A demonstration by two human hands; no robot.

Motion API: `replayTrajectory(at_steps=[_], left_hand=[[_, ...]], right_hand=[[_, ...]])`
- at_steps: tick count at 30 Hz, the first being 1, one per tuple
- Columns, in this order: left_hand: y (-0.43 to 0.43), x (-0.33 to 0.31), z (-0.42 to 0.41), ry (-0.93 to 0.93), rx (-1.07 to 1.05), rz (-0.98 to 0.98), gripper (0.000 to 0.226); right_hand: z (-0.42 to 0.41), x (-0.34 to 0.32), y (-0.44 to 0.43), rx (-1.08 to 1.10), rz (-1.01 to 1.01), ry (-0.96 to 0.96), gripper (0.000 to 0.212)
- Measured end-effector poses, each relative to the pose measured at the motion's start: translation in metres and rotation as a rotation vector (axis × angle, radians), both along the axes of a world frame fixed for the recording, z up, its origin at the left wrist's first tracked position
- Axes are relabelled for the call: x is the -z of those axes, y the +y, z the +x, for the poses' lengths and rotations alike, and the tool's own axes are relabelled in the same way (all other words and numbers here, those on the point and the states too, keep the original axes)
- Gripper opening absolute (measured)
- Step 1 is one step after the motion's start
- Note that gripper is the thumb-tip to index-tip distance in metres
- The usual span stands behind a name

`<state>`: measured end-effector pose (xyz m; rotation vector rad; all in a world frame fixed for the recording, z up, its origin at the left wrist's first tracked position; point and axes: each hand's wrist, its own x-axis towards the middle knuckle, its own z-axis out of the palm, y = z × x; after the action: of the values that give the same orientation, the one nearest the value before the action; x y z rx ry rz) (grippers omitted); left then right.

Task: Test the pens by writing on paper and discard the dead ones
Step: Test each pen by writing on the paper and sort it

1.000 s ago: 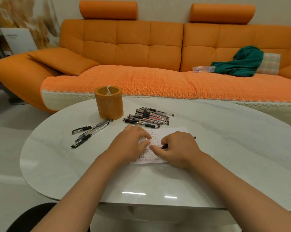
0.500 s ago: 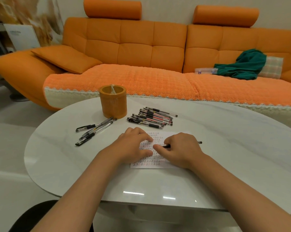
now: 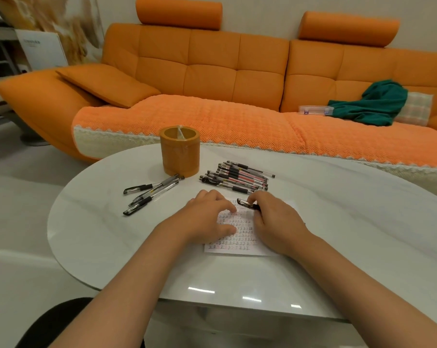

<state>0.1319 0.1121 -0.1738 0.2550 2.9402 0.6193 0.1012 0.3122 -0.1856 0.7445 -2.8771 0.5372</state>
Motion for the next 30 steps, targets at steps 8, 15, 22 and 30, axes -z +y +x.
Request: replayTrajectory(at_steps=[8,15,22,30], left_hand=[[-0.044,-0.008,0.000,0.213,-0.256,-0.156,0.037],[-0.087,-0.006,0.004,0.217,-0.510,-0.319,0.033],[-0.100,-0.003,0.008,0.180,-0.543,-0.304,0.032],[-0.092,0.000,0.003,0.190,-0.487,-0.366,0.027]], right_hand=[[-0.026,-0.010,-0.029,-0.025,-0.044,0.039,0.037],[-0.043,-0.016,-0.077,-0.081,0.065,0.209,0.029],[-0.054,-0.014,-0.093,-0.047,0.135,0.236,0.031],[-0.036,-0.019,-0.118,-0.242,0.119,0.206,0.033]])
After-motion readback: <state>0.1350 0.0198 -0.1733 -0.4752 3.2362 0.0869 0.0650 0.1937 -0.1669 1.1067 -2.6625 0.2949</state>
